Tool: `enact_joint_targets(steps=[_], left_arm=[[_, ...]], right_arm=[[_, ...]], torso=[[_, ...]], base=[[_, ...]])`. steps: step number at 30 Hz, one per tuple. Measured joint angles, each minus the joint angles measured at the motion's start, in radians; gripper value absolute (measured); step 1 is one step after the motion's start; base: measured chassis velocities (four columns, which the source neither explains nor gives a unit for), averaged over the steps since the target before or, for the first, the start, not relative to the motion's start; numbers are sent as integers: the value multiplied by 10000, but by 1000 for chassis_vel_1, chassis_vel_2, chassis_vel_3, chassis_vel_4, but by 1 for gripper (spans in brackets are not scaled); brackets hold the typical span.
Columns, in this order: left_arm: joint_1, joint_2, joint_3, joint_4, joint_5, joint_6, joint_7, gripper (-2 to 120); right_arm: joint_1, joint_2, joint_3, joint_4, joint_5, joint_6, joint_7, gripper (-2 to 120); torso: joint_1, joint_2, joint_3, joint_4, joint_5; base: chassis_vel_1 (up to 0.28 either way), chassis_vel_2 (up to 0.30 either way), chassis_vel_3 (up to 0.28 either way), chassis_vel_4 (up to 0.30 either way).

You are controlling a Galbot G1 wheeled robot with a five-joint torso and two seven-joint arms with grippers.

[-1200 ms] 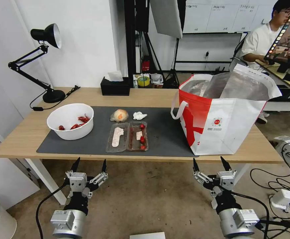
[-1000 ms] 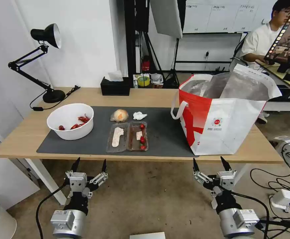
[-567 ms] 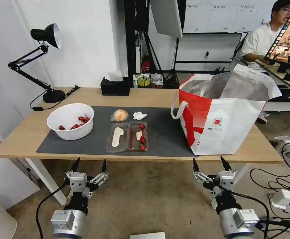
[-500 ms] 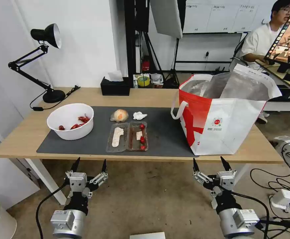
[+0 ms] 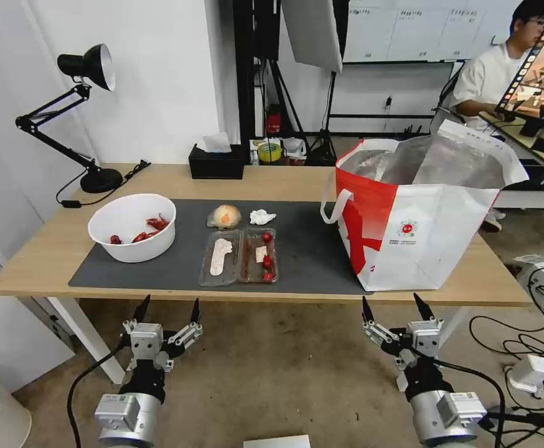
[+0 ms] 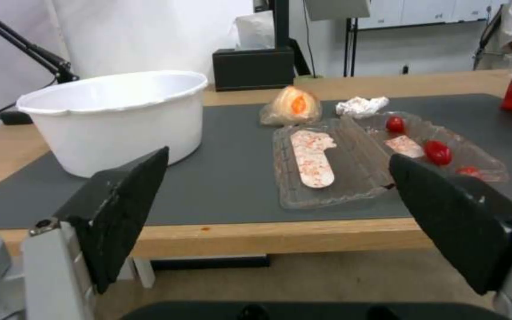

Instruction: Pick up the trash from the table and place it into the takeout bag.

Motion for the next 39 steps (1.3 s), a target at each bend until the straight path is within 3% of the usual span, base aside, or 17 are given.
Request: enact_joint_targets(steps=[6,9,10,11,14,15,18,21,22,26,39], left_arm=[[-96,39,2,-35,-211,243,-121,100],[-189,69,-2,-75,-340,382,-210,100],[-268,98,10,-101,-539,601,-309,100],[-268,98,10,-101,-539,601,-309,100],[-761,312,46,-358,-1567,1728,-903,100],[-761,312,46,-358,-1567,1728,-903,100],[-1353,566,89,-657,-2800,3069,-1613,100],[-1569,657,101,-760,-3244,3563,-1875,100],[-1812,759,122,-887,-3749,4111,-2179,100],[-2135,941,137,-947,-4349,4278,-2362,100],[-2193,977,213,-822,-4421,4286,-2375,100]], right_arm=[[63,-92,1,0,75,-75,0,100],[288,-399,24,-22,351,-419,1,100],[705,-942,76,-78,855,-1039,0,100],[705,-942,76,-78,855,-1039,0,100],[1560,-2069,187,-189,1895,-2299,17,100],[1560,-2069,187,-189,1895,-2299,17,100],[2465,-3259,303,-300,2996,-3635,35,100],[2821,-3732,349,-344,3427,-4165,43,100],[3178,-4171,409,-351,3811,-4431,23,100],[3405,-4383,450,-332,4009,-4444,-23,100],[3398,-4215,402,-441,3997,-4418,8,100]], torso=[[0,0,0,0,0],[0,0,-1,-6,0],[0,0,1,4,1],[0,0,1,4,1],[0,0,2,0,2],[0,0,2,0,2],[0,-1,3,0,3],[1,0,2,1,1],[1,0,3,1,1],[2,0,2,-3,3],[1,0,1,-1,0]], base=[[0,0,0,0],[0,0,0,0],[0,0,0,0],[0,0,0,0],[0,0,0,0],[0,0,0,0],[0,0,0,0],[0,0,0,0],[0,0,0,0],[0,0,0,0],[0,0,0,0]])
